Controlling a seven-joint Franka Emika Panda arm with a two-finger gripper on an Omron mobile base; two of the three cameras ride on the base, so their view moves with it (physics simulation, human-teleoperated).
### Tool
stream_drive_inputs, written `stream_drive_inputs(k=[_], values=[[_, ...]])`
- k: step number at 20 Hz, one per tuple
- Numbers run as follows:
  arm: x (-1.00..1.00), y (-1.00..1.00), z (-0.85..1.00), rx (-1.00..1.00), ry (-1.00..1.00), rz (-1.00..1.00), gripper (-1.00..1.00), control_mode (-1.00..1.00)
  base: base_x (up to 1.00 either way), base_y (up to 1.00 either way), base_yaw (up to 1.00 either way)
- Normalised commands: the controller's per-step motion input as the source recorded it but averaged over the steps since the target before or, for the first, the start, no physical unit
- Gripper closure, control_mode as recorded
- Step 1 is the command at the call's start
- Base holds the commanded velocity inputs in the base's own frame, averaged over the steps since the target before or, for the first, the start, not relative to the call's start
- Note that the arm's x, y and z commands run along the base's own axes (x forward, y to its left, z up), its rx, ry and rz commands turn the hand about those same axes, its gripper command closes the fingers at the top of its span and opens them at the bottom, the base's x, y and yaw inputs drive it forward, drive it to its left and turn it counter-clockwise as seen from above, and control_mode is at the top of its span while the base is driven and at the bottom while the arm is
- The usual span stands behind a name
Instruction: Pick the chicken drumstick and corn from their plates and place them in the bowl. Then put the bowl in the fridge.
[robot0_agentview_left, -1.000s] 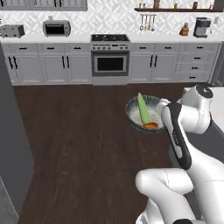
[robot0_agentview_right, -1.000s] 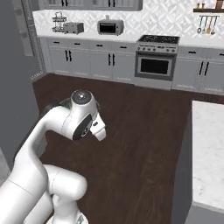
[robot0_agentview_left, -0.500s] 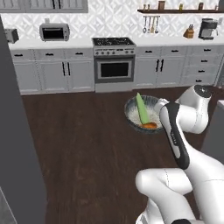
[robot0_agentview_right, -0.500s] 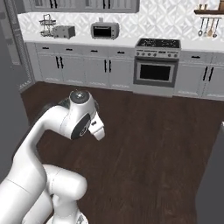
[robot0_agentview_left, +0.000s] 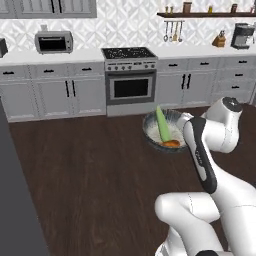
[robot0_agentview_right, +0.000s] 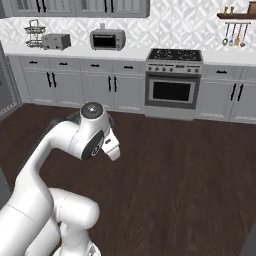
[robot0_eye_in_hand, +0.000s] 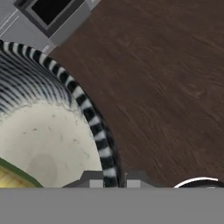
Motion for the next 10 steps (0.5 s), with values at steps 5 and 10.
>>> stream_drive_inputs(k=[5,10], values=[[0.00,0.00,0.00,0.00,0.00,0.00,1.00,1.00,1.00,0.52,-0.03],[0.00,0.00,0.00,0.00,0.00,0.00,1.00,1.00,1.00,0.49,0.06]])
